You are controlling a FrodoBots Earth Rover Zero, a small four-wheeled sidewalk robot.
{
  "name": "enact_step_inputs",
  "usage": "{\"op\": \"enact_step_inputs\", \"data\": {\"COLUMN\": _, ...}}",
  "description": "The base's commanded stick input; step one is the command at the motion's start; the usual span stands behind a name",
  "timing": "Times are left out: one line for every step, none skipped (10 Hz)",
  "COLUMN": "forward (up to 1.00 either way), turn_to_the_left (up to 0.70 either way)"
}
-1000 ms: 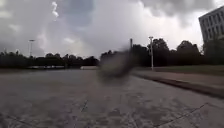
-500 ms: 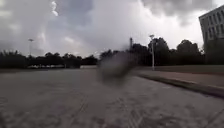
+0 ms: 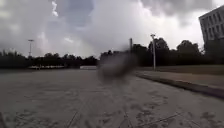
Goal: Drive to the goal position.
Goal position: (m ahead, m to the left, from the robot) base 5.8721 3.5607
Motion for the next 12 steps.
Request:
{"op": "enact_step_inputs", "data": {"forward": 0.7, "turn_to_the_left": 0.0}}
{"op": "enact_step_inputs", "data": {"forward": 0.7, "turn_to_the_left": 0.0}}
{"op": "enact_step_inputs", "data": {"forward": 0.7, "turn_to_the_left": 0.0}}
{"op": "enact_step_inputs", "data": {"forward": 0.7, "turn_to_the_left": 0.0}}
{"op": "enact_step_inputs", "data": {"forward": 0.7, "turn_to_the_left": 0.0}}
{"op": "enact_step_inputs", "data": {"forward": 0.7, "turn_to_the_left": 0.0}}
{"op": "enact_step_inputs", "data": {"forward": 0.7, "turn_to_the_left": 0.0}}
{"op": "enact_step_inputs", "data": {"forward": 0.7, "turn_to_the_left": 0.0}}
{"op": "enact_step_inputs", "data": {"forward": 0.7, "turn_to_the_left": 0.0}}
{"op": "enact_step_inputs", "data": {"forward": 0.7, "turn_to_the_left": 0.0}}
{"op": "enact_step_inputs", "data": {"forward": 0.7, "turn_to_the_left": 0.0}}
{"op": "enact_step_inputs", "data": {"forward": 0.7, "turn_to_the_left": 0.0}}
